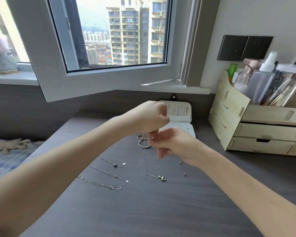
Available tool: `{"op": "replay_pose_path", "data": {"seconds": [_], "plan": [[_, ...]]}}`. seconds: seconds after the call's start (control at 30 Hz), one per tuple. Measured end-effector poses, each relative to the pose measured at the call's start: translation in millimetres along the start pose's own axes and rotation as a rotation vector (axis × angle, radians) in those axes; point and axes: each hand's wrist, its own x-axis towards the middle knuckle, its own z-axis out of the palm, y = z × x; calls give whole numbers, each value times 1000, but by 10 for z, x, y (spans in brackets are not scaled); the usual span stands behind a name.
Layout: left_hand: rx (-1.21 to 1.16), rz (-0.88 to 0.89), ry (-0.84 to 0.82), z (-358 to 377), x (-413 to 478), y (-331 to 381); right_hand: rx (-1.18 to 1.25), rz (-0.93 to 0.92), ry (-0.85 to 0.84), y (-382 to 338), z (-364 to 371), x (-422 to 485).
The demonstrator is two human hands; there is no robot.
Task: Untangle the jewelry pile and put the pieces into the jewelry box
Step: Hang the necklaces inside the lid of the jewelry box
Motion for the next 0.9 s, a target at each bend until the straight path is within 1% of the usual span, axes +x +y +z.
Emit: {"op": "replay_pose_path", "data": {"seconds": [0.03, 0.07, 0.1, 0.2, 0.23, 0.27, 0.33, 0.4, 0.47, 0.57, 0.63, 0.7, 0.77, 0.9], "plan": [[-56, 8, 56, -20, 11, -8, -47, 3, 7, -53, -9, 0], [-159, -5, 75, -38, 15, -27, -59, -6, 8, -110, -24, -10], [-320, -32, 51, -48, 22, -68, -26, -24, 0, -175, -48, -22], [-914, -116, -184, -24, 14, -263, 101, -97, -13, -358, -172, -70], [-1036, -114, -241, 9, 7, -334, 126, -116, -3, -408, -222, -85], [-1103, -104, -278, 47, -2, -395, 153, -132, 10, -447, -279, -92], [-1142, -73, -316, 113, -14, -467, 190, -153, 28, -494, -397, -109], [-1166, -51, -311, 131, -21, -486, 151, -138, 33, -503, -512, -131], [-1171, -25, -270, 111, 8, -478, 12, -73, 15, -468, -588, -136], [-1097, 52, -207, 42, 109, -413, -206, 79, -60, -359, -562, -86], [-1049, 98, -196, -25, 171, -329, -237, 124, -85, -301, -516, -18], [-967, 117, -186, -87, 236, -269, -228, 87, -106, -292, -499, 63], [-875, 135, -176, -132, 304, -246, -270, 3, -104, -329, -521, 134], [-785, 143, -103, -196, 468, -292, -372, -93, 6, -476, -658, 276]]}}
